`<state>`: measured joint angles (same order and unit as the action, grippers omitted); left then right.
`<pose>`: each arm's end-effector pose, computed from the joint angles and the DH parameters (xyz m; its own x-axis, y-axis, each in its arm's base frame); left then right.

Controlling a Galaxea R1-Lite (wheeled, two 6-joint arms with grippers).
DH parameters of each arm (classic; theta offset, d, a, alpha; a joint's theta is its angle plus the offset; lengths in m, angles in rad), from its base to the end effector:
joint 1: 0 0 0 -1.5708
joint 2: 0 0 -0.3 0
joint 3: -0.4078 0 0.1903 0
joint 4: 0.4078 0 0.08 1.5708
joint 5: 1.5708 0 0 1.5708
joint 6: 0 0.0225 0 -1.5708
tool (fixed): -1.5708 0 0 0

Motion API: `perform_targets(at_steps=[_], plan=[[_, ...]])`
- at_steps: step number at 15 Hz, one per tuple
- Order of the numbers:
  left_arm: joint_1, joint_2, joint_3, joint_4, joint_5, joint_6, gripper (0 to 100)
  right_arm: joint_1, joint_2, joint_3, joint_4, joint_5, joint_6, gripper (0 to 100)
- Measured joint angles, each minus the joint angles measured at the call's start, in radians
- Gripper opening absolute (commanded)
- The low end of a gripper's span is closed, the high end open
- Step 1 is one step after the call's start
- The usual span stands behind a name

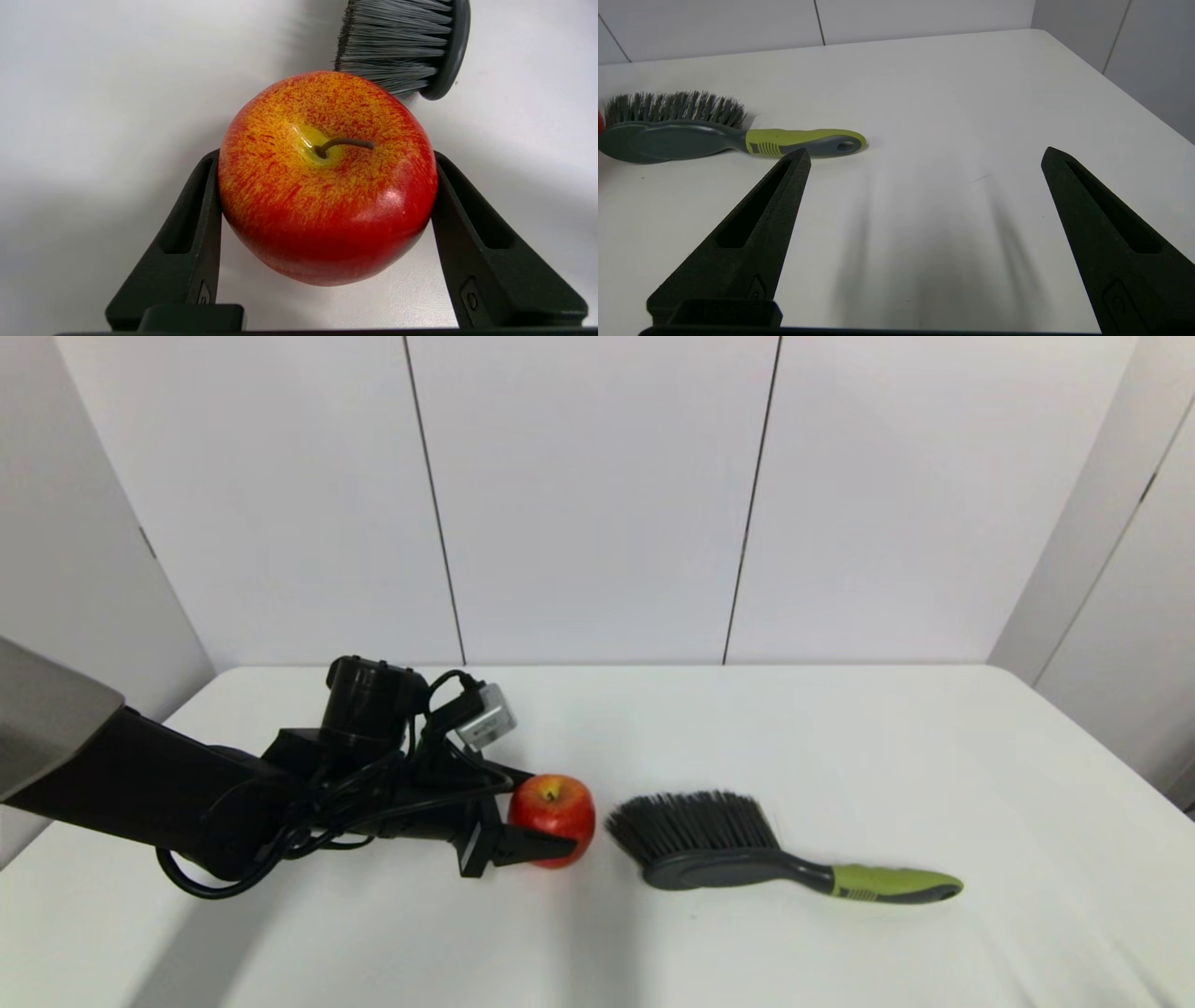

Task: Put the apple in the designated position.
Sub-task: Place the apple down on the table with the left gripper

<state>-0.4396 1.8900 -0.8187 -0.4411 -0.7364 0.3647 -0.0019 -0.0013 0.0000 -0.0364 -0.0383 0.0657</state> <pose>0.2851 -0.1508 0.1107 0.2558 -0.8625 -0.4366 0.9435 0.3212 -0.0816 -0.0230 -0.0008 0.0792 0.9985 -0.0402 0.0377 0.0376 0.9970 0.0670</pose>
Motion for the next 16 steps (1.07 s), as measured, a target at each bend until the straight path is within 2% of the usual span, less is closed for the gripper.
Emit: perform_targets(at_steps=[6, 7, 16], plan=[[0.021, -0.041, 0.071, -0.005, 0.004, 0.000, 0, 0.000, 0.000, 0.000, 0.000, 0.000, 0.000, 100], [0.026, -0.049, 0.081, -0.007, 0.009, 0.000, 100, 0.000, 0.000, 0.000, 0.000, 0.000, 0.000, 100], [0.032, -0.097, 0.098, -0.003, 0.020, -0.013, 100, 0.000, 0.000, 0.000, 0.000, 0.000, 0.000, 100]])
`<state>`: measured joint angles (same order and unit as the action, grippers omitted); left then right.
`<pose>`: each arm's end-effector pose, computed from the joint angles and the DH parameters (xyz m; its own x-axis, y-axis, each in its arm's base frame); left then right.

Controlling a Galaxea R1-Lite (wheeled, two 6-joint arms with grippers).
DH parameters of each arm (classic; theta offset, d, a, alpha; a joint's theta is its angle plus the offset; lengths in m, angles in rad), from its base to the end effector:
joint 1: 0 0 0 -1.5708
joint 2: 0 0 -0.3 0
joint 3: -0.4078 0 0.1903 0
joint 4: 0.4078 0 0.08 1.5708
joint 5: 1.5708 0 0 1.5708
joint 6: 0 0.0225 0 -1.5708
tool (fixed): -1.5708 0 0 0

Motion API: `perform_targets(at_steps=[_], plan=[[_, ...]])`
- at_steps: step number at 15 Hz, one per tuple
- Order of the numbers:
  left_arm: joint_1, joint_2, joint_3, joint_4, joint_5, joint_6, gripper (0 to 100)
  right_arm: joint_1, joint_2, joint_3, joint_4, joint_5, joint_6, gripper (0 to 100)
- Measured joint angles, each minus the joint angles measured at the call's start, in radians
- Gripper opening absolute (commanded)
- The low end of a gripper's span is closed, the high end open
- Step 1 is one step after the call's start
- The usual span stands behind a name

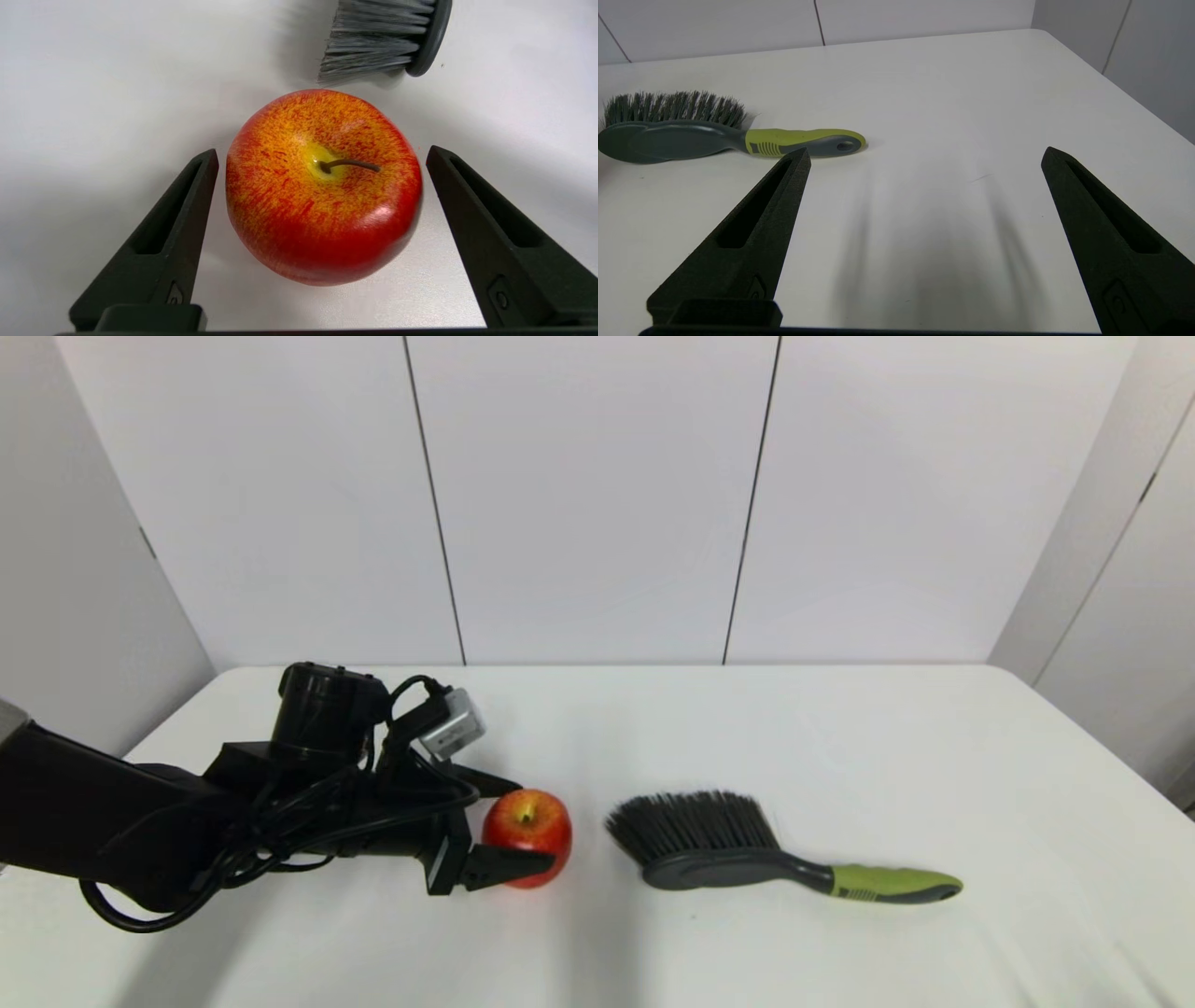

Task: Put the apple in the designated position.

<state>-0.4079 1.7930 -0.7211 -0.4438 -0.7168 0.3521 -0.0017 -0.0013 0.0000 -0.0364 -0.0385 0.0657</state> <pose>0.2644 -0.1304 0.1184 0.2994 -0.8451 -0.4430 0.9248 0.3713 -0.0833 -0.0230 -0.0008 0.0792 0.9985 -0.0402 0.0377 0.0376 0.9970 0.0671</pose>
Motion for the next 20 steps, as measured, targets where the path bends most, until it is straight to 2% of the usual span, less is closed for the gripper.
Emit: perform_targets(at_steps=[4, 6, 8, 10, 12, 15, 17, 20], plan=[[0.005, -0.111, 0.063, 0.001, 0.006, -0.046, 100, 0.000, 0.000, 0.000, 0.000, 0.000, 0.000, 100], [0.012, -0.212, 0.119, 0.001, 0.053, -0.090, 100, 0.000, 0.000, 0.000, 0.000, 0.000, 0.000, 100], [0.021, -0.343, 0.187, 0.001, 0.167, -0.129, 100, 0.000, 0.000, 0.000, 0.000, 0.000, 0.000, 100], [0.042, -0.509, 0.275, 0.000, 0.327, -0.161, 100, 0.000, 0.000, 0.000, 0.000, 0.000, 0.000, 100], [0.099, -0.695, 0.375, -0.001, 0.464, -0.175, 100, 0.000, 0.000, 0.000, 0.000, 0.000, 0.000, 100], [0.223, -0.987, 0.542, 0.006, 0.564, -0.187, 100, 0.000, 0.000, 0.000, 0.000, 0.000, 0.000, 100], [0.280, -1.179, 0.627, 0.066, 0.586, -0.197, 100, 0.000, 0.000, 0.000, 0.000, 0.000, 0.000, 100], [0.345, -1.456, 0.690, 0.264, 0.620, -0.198, 100, 0.000, 0.000, 0.000, 0.000, 0.000, 0.000, 100]])
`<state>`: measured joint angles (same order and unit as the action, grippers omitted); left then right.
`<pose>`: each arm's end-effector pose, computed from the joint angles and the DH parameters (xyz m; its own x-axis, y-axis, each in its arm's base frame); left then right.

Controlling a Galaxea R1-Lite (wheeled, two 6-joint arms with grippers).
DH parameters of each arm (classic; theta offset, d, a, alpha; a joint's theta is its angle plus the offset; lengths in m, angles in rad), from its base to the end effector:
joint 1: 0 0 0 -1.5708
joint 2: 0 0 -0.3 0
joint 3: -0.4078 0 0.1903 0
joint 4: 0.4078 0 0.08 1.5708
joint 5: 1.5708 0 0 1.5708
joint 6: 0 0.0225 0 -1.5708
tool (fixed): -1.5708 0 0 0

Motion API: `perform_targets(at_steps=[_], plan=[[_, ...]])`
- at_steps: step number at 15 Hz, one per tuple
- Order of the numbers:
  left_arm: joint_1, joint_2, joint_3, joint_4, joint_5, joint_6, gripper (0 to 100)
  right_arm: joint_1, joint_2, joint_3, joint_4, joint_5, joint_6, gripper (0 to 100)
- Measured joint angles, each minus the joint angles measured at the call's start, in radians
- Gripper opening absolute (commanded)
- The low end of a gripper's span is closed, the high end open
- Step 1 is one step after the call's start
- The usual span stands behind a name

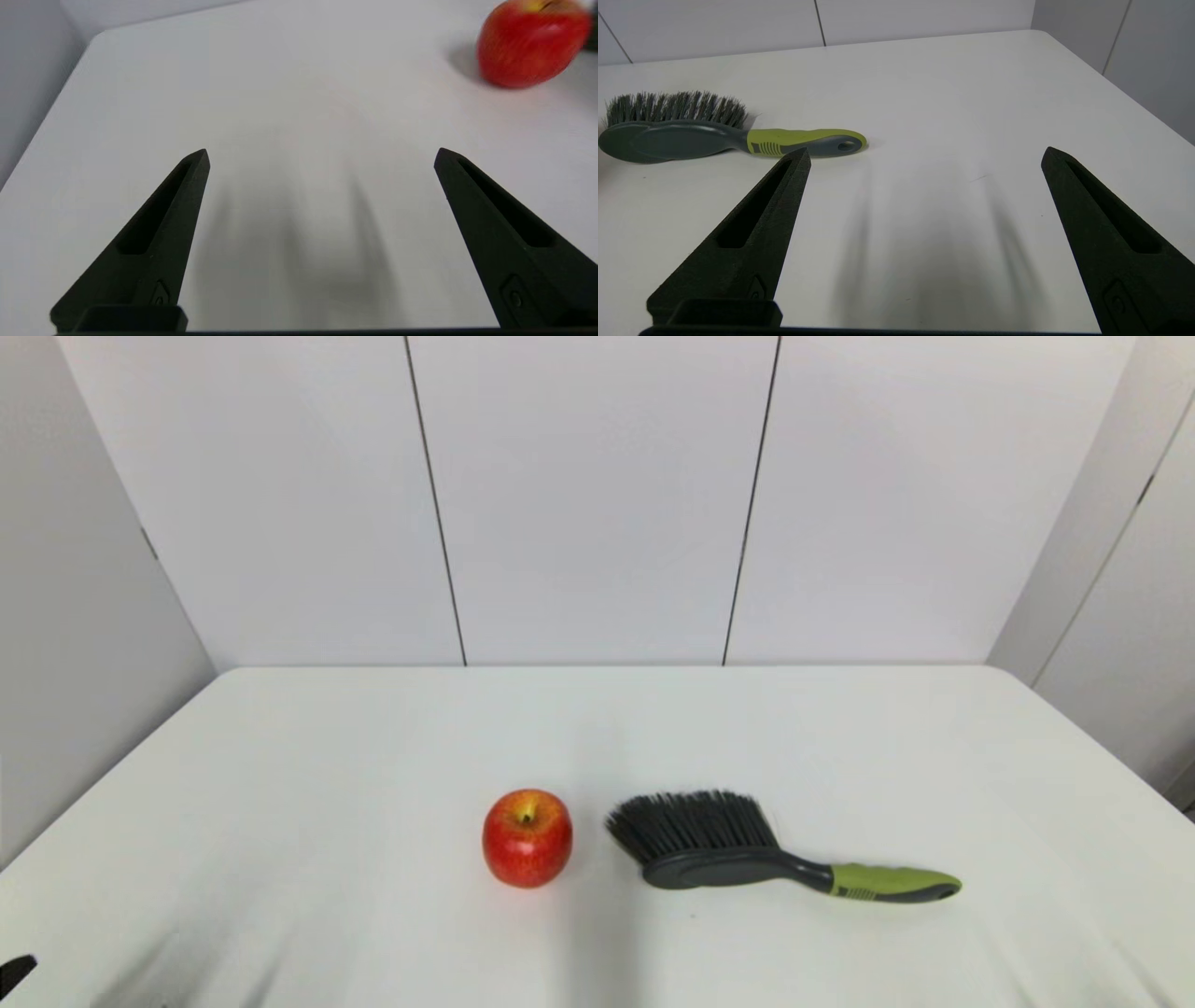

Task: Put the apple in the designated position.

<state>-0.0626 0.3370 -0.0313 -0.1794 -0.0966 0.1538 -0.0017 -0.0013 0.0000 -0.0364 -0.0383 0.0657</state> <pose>0.0076 -0.0027 0.1057 0.9794 -0.1580 -0.1254 0.1752 0.9745 0.1400 -0.0230 -0.0008 0.0792 0.9985 -0.0400 0.0377 0.0374 0.9970 0.0670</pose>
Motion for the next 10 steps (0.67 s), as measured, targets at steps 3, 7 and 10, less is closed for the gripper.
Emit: perform_targets(at_steps=[3, 7, 10], plan=[[0.035, -0.219, -0.002, 0.202, 0.045, -0.024, 100, 0.000, 0.000, 0.000, 0.000, 0.000, 0.000, 100], [0.052, -0.319, -0.011, 0.284, 0.099, -0.149, 100, 0.000, 0.000, 0.000, 0.000, 0.000, 0.000, 100], [0.053, -0.335, -0.010, 0.277, 0.099, -0.151, 100, 0.000, 0.000, 0.000, 0.000, 0.000, 0.000, 100]])
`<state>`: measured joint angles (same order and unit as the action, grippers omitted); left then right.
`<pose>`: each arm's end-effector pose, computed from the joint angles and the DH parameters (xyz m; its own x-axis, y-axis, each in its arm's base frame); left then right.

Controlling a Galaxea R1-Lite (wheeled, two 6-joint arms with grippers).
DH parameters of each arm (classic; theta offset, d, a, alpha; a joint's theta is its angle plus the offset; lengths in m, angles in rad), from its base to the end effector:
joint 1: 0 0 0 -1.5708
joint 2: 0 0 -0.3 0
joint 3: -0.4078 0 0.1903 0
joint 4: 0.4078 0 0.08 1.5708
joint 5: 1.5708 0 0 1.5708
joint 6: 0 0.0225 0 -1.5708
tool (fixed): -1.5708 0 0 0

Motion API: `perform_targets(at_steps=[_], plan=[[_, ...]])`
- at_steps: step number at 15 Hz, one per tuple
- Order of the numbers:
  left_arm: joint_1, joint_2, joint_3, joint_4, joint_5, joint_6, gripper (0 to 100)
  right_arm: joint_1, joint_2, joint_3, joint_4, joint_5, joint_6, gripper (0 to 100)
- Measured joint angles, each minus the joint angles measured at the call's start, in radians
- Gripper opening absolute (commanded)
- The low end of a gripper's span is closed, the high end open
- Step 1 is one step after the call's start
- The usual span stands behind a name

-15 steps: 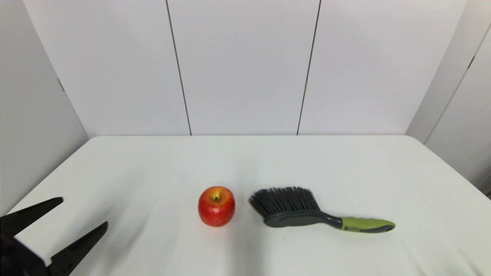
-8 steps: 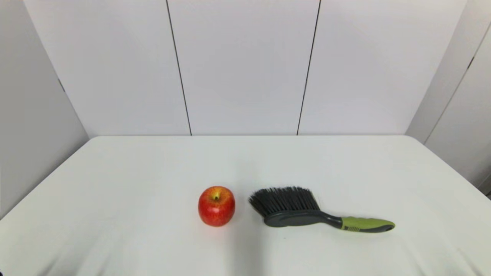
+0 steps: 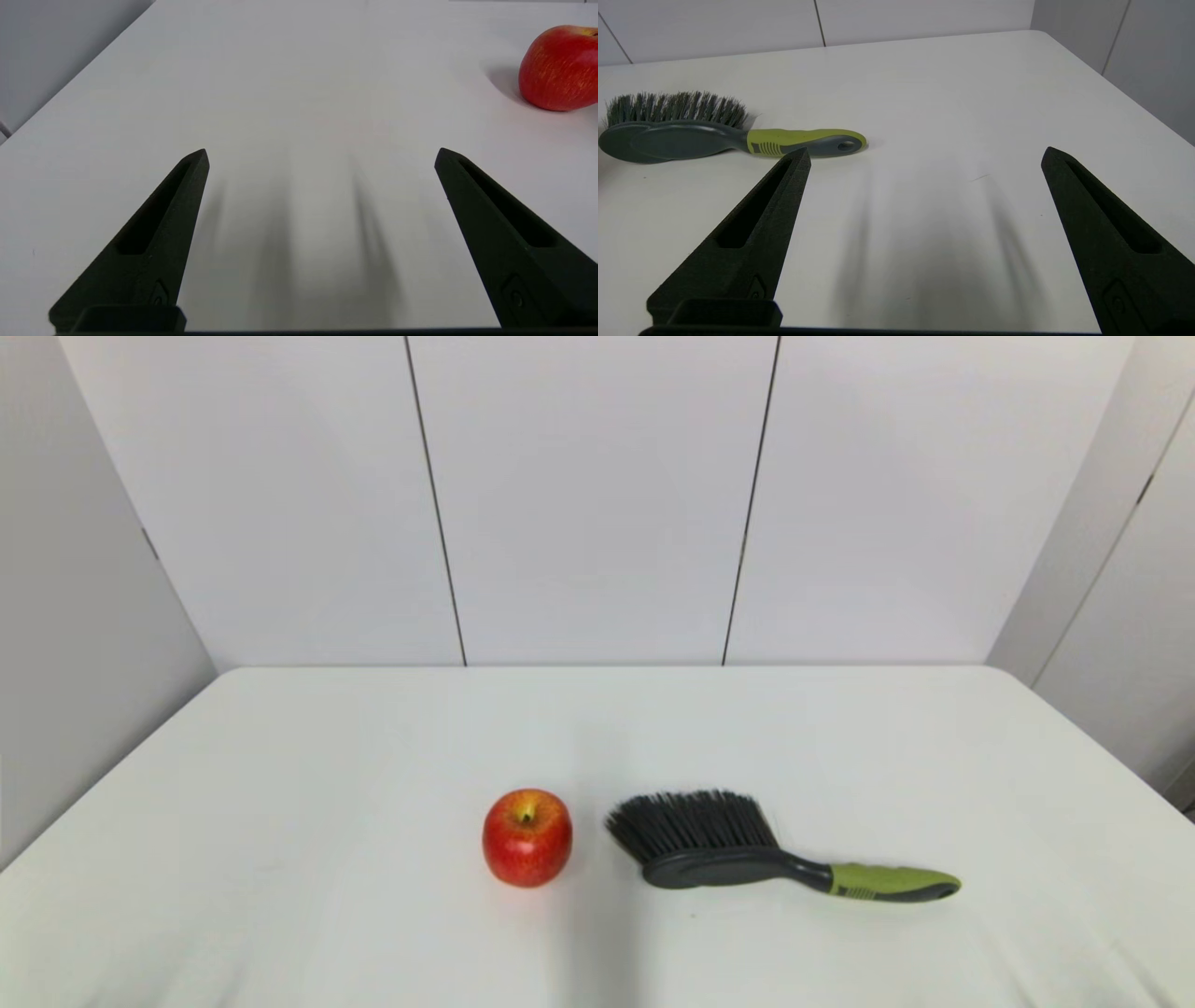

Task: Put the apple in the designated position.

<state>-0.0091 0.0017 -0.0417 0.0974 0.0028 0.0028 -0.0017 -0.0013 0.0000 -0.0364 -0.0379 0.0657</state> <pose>-0.0261 0.0003 0.0770 0.9983 -0.0063 -0.0574 0.0065 1.0000 0.0030 -0.0230 -0.0008 0.0792 0.9985 -0.0396 0.0377 0.0370 0.9971 0.0670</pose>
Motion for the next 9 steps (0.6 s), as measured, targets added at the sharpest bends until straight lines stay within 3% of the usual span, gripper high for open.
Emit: perform_targets(at_steps=[9], plan=[[0.000, -0.004, 0.000, 0.000, 0.000, 0.000, 100, 0.000, 0.000, 0.000, 0.000, -0.001, 0.001, 100]])
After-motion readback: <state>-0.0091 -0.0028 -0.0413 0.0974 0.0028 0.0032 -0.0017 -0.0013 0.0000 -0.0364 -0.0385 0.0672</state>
